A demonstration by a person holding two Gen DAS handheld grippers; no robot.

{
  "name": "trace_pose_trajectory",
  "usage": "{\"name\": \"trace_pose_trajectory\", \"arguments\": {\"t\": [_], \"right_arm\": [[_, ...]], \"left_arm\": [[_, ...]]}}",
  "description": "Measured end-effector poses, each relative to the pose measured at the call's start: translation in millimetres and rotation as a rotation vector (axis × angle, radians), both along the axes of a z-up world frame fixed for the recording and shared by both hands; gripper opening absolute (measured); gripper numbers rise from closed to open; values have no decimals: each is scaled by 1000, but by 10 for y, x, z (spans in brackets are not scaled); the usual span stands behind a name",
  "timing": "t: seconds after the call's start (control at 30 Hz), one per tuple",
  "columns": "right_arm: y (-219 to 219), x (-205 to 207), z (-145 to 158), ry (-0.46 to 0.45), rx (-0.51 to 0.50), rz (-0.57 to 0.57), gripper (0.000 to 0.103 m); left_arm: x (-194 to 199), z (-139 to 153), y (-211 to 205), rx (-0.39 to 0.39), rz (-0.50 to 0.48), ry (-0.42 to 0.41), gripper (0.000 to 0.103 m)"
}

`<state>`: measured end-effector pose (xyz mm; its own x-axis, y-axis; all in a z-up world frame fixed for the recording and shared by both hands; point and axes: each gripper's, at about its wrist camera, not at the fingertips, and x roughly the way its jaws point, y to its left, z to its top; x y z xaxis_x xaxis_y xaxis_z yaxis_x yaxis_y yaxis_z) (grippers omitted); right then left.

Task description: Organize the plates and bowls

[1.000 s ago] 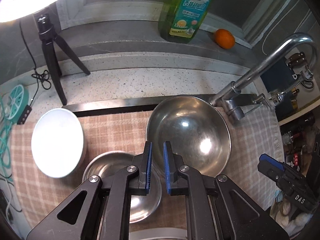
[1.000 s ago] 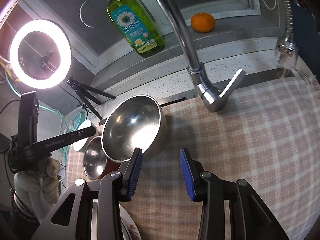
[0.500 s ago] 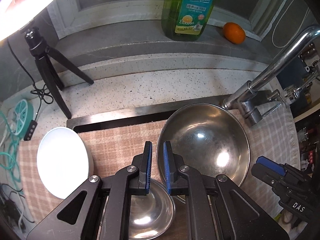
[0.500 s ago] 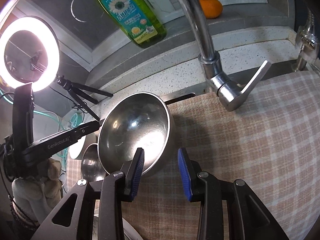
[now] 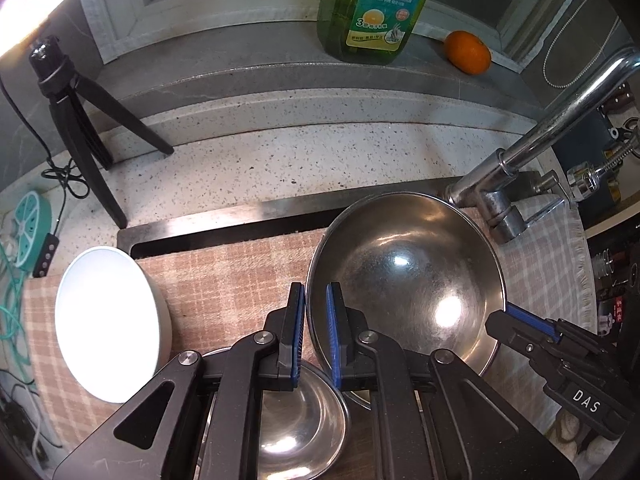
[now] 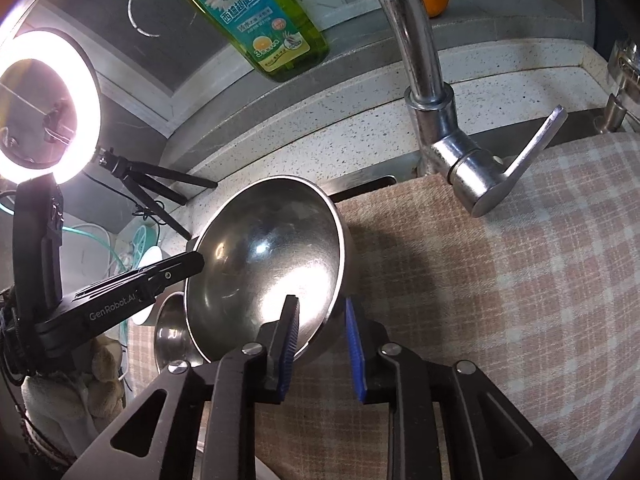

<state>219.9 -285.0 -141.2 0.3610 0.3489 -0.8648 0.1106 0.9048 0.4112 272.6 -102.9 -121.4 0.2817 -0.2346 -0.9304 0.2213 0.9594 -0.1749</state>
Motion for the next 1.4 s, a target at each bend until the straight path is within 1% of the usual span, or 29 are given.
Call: {"name": "trace_pose_trajectory", "arguments": {"t": [0.07,0.27,0.6,0.87,1.1,1.4], "right_arm": [[0,-3,-3,1,-8,2,14],[-4,-32,-1,7,-17,-8,12],[-14,-142,117,-7,-44,4,12],[-47,-321,177,-7,-64,22,12],[-96,-457,195,-2,-75,19,12],[-146,-672,282,-10,-88,21,12]], "left_arm": [[-5,-9,11,-3,2,0,7],[-34,4,13,-5,8,-4,6],[-168,35,14,-19,6,-5,6],[-344,95,-11,-22,-5,-12,6],[-507,166,-86,-26,-28,-21,6],[-696,170,-168,-25,-55,-15,6]]}}
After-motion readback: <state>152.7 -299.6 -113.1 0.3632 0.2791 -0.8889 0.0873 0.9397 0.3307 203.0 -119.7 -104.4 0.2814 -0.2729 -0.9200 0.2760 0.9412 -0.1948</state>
